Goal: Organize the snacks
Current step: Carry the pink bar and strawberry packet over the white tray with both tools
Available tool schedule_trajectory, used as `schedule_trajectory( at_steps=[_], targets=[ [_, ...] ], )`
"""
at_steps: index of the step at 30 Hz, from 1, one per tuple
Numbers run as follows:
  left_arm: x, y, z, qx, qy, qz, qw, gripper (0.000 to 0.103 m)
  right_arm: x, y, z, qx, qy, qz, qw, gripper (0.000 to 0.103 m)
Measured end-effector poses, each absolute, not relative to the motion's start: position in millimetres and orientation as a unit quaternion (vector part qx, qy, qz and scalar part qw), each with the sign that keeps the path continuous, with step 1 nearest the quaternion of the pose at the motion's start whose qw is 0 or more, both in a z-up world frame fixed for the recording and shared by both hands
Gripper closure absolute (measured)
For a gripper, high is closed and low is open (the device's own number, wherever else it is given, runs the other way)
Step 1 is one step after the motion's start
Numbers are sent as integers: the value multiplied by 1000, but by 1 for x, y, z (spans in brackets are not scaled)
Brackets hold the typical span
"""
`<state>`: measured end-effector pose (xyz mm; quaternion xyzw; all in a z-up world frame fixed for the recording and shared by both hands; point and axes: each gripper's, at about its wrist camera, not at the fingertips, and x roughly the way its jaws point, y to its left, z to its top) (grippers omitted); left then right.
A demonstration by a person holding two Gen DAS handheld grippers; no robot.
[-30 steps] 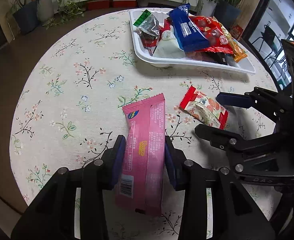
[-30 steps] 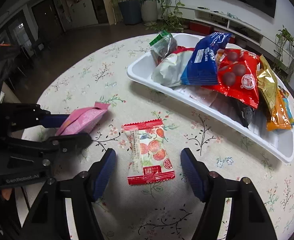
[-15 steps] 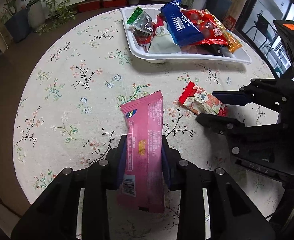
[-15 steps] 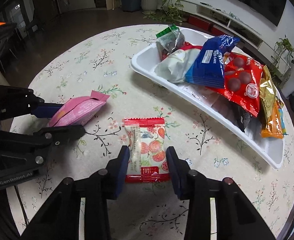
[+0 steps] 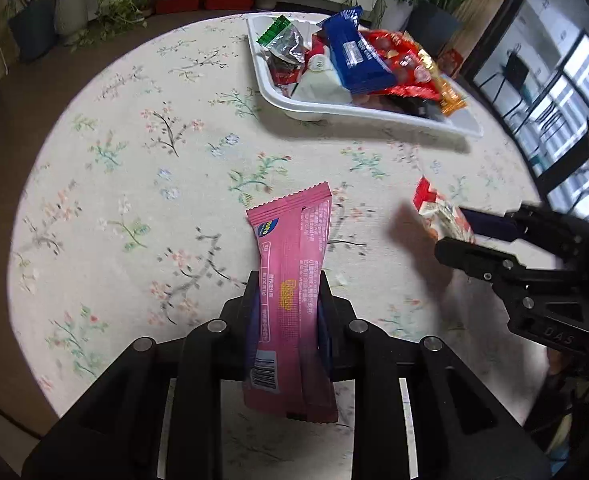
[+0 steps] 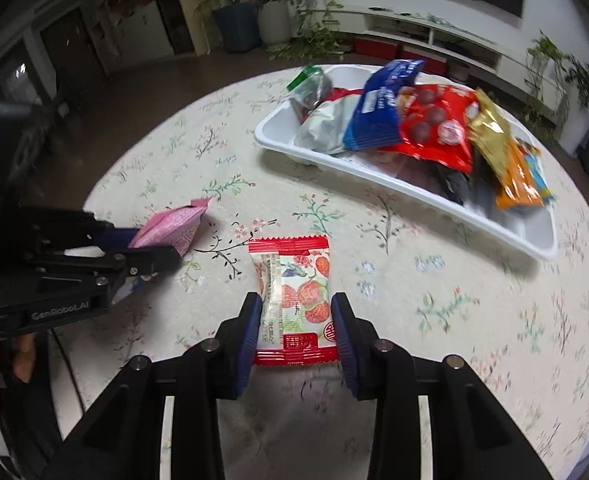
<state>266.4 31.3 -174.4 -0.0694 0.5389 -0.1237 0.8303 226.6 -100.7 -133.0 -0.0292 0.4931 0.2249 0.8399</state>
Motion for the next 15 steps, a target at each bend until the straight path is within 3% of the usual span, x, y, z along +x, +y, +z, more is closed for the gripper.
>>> schedule_trajectory(
  at_steps=[9, 15],
  targets=[
    [257, 34, -156, -186, 511, -192, 817, 81, 203, -207, -139, 147, 497, 184, 835, 65],
    [273, 34, -129, -211, 488, -215, 819, 81, 208, -264, -119, 186, 470, 140, 852, 65]
  ],
)
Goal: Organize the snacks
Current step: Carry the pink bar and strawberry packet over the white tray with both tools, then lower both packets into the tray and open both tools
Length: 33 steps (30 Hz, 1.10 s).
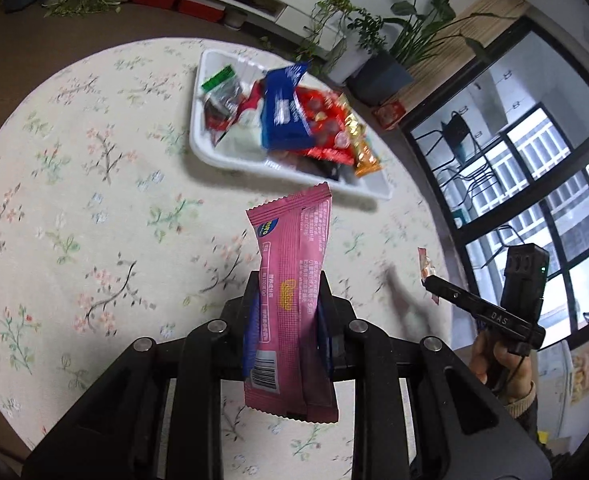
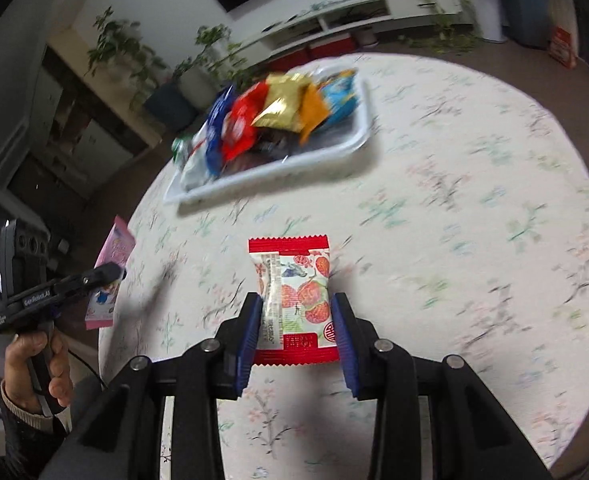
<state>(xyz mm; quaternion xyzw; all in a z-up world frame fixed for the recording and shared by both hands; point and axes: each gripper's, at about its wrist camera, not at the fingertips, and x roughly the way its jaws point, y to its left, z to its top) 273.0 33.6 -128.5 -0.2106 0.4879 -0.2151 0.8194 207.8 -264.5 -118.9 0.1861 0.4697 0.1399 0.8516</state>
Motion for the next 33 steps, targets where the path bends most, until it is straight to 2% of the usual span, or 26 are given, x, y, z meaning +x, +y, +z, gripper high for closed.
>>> schedule_trajectory(
  at_steps=[8, 16, 25, 33],
  targets=[
    [328, 42, -83, -224, 451, -224, 835, 82, 254, -303, -65, 196, 421, 117, 878, 65],
    [412, 50, -56, -214, 438, -209, 848, 81, 327, -277, -36, 154, 413, 128, 888, 65],
    [489, 42, -87, -201, 470, -187, 839, 81, 398, -238, -59, 115, 452, 131, 875, 65],
    [511, 32, -118, -191, 485, -179, 835, 81, 418, -222, -86, 100, 472, 121, 868, 65]
  ],
)
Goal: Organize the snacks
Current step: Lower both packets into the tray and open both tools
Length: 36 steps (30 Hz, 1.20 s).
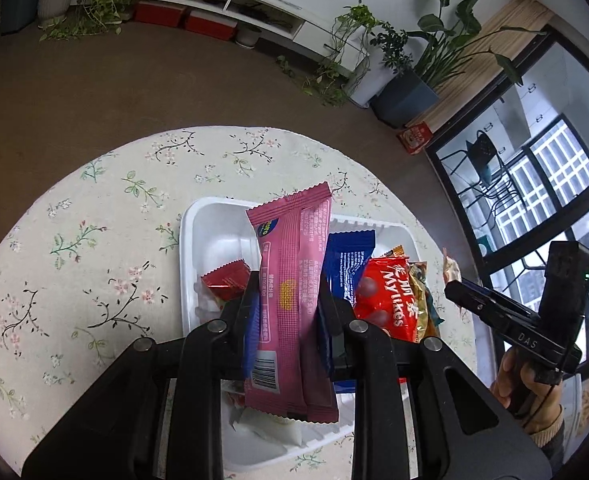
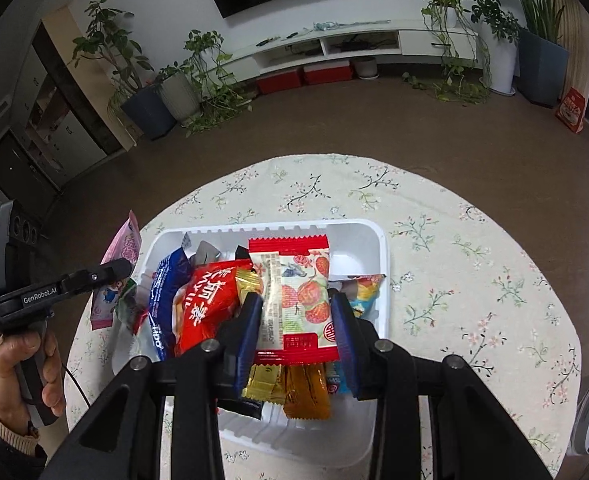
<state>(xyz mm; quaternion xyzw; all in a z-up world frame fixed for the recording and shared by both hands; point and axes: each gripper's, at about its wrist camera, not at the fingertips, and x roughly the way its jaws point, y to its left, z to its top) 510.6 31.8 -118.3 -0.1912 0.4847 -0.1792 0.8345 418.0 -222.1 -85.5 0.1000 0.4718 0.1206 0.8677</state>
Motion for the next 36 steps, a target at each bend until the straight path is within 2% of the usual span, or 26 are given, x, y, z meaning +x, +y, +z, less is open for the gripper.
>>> schedule_trajectory(
  at_steps=[20, 36],
  targets=[
    [546, -1, -147, -156, 495, -172, 837, 79, 423, -172, -97, 2, 486, 99, 868, 63],
    [552, -9, -153, -136, 491, -163, 845, 75, 424, -179, -97, 16, 480, 99, 871, 62]
  ],
)
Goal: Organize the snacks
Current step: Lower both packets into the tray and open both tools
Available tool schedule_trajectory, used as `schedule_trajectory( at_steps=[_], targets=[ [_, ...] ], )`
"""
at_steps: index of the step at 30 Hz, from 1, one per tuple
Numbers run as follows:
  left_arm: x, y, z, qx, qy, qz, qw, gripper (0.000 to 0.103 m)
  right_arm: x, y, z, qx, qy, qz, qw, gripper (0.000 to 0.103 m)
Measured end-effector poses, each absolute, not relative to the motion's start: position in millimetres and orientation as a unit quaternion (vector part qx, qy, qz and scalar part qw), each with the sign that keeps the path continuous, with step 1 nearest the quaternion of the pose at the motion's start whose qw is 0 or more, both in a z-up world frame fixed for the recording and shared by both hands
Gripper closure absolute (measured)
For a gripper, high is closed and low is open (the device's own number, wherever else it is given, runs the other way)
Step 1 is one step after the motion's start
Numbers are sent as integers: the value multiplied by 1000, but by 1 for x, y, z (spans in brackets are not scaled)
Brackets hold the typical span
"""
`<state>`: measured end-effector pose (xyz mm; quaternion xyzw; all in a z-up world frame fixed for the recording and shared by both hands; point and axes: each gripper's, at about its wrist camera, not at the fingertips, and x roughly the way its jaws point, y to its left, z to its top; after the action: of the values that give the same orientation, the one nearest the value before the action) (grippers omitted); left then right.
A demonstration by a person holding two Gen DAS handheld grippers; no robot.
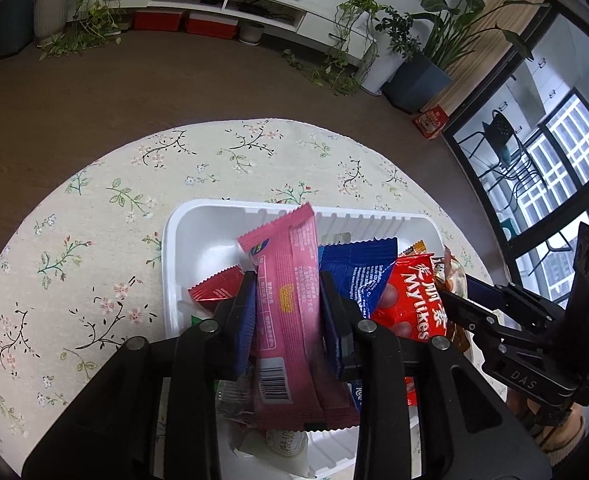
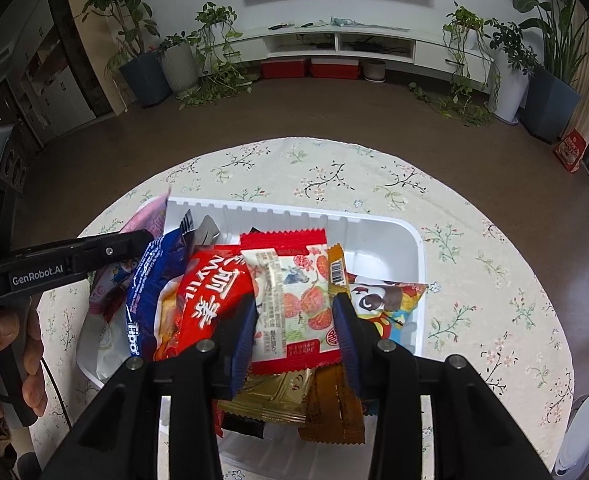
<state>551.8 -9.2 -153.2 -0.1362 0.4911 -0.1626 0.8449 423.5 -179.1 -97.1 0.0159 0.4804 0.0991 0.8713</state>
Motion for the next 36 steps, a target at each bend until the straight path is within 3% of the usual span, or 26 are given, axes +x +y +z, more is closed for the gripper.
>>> schedule_trajectory(
  at_steps=[7, 11, 16, 23, 26, 30, 36],
  targets=[
    [550, -10, -151, -134, 491, -162, 846, 74, 433, -187, -98, 37, 485, 93, 869, 62],
    [549, -7, -151, -136, 486, -159, 848, 50, 442, -194, -98, 61, 492, 90, 864, 62],
    [549, -6, -149, -137, 482, -162, 850, 50, 444, -194, -102, 61, 498, 92, 860, 62],
    [546, -5, -147, -138, 477, -164, 852, 46, 441, -201, -99, 72, 490, 84, 865, 47],
    [545, -4, -147, -136, 476, -164, 853, 46, 441, -203, -100, 74, 491, 87, 864, 47],
    [543, -5, -146, -131, 474, -160, 856, 35, 440, -202, -100, 69, 492, 88, 863, 46],
    [538, -2, -143, -125, 468, -149, 862, 28, 438, -203, -99, 68, 488, 85, 866, 45]
  ],
)
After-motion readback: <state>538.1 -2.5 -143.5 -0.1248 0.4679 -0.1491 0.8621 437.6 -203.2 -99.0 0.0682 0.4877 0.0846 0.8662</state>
